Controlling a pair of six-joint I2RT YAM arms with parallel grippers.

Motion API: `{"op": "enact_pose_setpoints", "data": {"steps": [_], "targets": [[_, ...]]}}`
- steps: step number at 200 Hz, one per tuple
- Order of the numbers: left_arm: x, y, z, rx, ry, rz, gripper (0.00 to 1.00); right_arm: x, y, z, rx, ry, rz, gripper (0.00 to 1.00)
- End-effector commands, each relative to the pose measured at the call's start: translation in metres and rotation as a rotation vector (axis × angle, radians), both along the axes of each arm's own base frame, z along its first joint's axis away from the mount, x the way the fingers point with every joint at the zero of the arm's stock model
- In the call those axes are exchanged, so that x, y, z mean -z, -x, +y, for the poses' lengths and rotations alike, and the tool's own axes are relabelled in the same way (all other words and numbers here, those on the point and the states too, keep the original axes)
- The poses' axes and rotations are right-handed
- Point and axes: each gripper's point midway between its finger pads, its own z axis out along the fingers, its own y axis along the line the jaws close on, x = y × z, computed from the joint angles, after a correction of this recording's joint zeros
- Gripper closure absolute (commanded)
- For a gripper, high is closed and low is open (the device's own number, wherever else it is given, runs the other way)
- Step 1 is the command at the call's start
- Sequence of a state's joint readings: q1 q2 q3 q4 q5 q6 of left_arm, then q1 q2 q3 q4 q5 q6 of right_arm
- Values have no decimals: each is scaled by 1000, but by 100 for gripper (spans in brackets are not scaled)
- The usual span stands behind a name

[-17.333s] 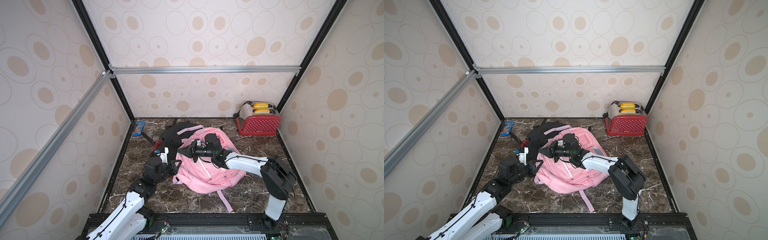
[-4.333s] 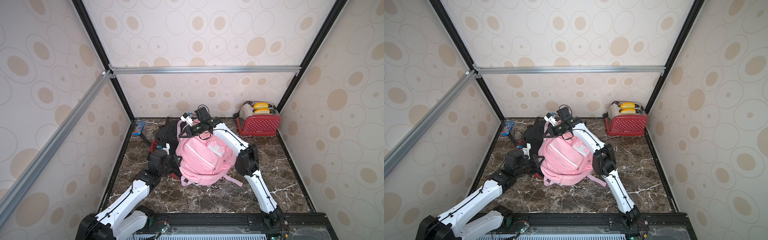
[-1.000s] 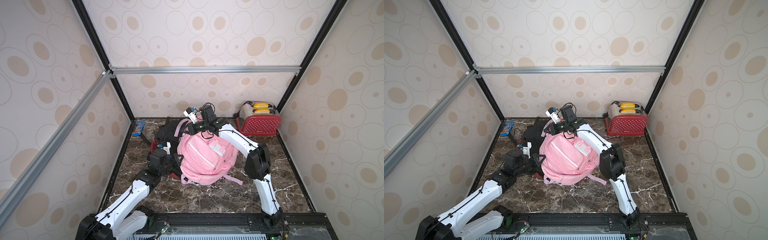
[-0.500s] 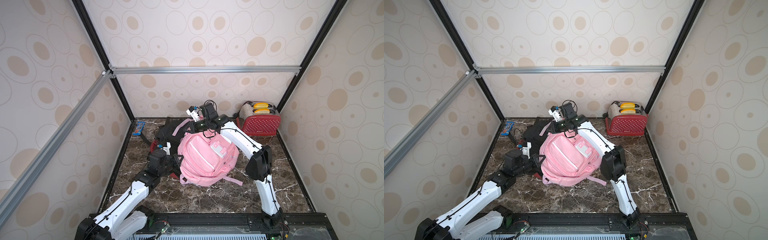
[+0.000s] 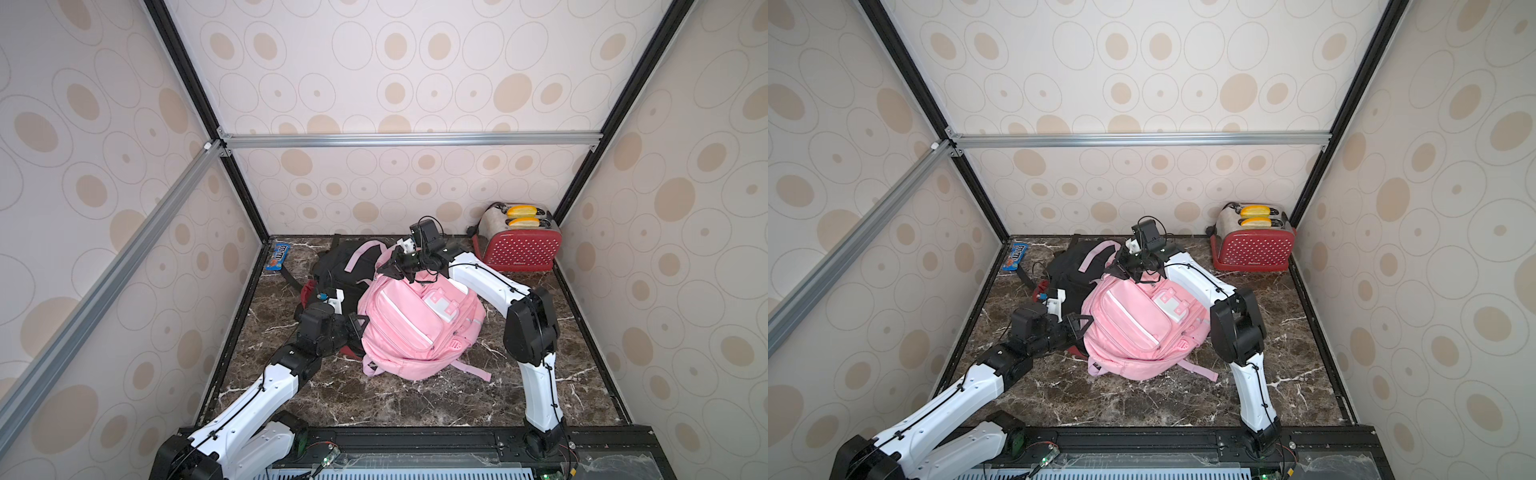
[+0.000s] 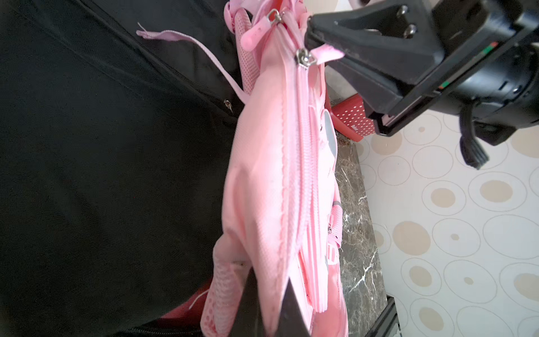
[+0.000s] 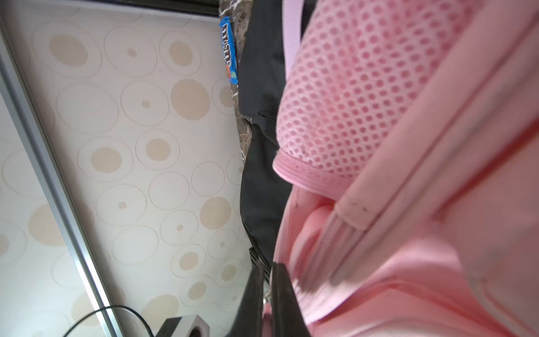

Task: Zip up the backpack
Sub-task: Place the backpack on the backpack.

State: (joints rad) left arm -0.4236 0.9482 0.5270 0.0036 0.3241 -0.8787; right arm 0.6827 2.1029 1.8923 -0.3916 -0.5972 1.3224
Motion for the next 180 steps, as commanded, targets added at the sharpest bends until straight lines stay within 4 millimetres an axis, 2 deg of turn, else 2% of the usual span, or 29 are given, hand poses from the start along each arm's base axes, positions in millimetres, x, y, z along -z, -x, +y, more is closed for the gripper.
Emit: {"op": "enact_pose_setpoints", "data": {"steps": [1,41,72,109,125,127,130,145,180], "targets": [[-34,-7,-1,-6,42,-121,100,-46,-21,-14,196,-46,-20,100],[-26,-4,0,-10,46,-111,100,-61,-38,-16,328,-97,16,100],[-24,-2,0,-9,51,-107,100,-57,-54,-6,392,-140,61,100],[-27,-2,0,-9,60,-115,100,-57,-77,1,402,-117,32,100],[-31,-1,1,-11,59,-122,100,-58,-86,-3,405,-75,6,100],[-31,0,2,-11,59,-123,100,-53,-86,-4,404,-60,9,100],[-32,0,2,-12,60,-123,100,-62,-88,-5,402,-65,-10,100],[-35,1,3,-14,60,-130,100,-61,-96,-11,390,-18,-44,100],[-37,3,4,-15,60,-133,100,-42,-104,-22,356,59,-68,100]]}}
